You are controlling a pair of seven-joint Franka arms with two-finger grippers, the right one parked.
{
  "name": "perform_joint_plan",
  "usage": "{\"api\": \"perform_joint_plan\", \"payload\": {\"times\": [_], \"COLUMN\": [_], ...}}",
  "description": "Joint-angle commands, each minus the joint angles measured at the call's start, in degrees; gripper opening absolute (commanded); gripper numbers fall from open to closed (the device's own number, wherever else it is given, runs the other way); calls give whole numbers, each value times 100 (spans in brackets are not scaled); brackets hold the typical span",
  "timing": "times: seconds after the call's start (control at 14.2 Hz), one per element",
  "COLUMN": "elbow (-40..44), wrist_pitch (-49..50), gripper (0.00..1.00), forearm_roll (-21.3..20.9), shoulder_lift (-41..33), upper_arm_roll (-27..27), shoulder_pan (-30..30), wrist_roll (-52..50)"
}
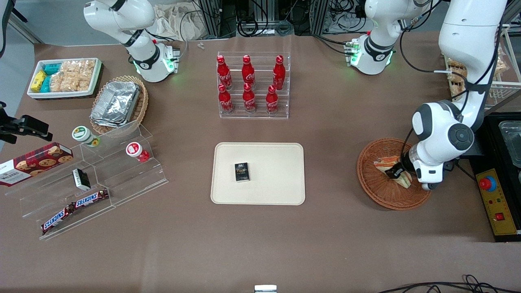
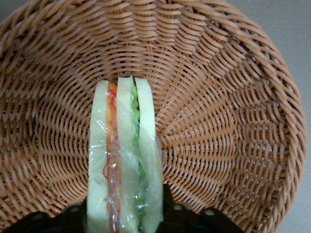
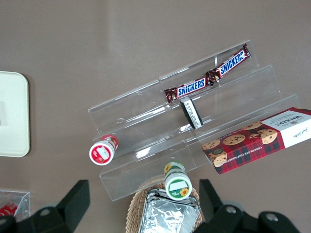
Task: Place sandwich from basket to tray
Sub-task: 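Close the left gripper on the sandwich's crust edge, then lift the sandwich out of the basket and carry it toward the tray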
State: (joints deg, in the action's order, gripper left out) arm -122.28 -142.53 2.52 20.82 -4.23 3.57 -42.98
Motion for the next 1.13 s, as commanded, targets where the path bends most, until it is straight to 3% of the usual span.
{"api": "perform_joint_plan", "payload": {"times": [0.0, 0.21, 0.63, 0.92, 1.06], "elbow": [99, 99, 687, 1573, 1716], "wrist_pitch": [-73, 145, 1761, 3114, 3275], "gripper": [12, 12, 12, 11, 11], "forearm_roll": [-50, -41, -59, -67, -85], "shoulder_lift": [28, -287, -1281, -1361, -1343], "upper_arm_roll": [-17, -35, -157, -683, -1061], "shoulder_pan": [3, -6, -190, -190, -190], "wrist_roll": [-140, -131, 298, 818, 818]}}
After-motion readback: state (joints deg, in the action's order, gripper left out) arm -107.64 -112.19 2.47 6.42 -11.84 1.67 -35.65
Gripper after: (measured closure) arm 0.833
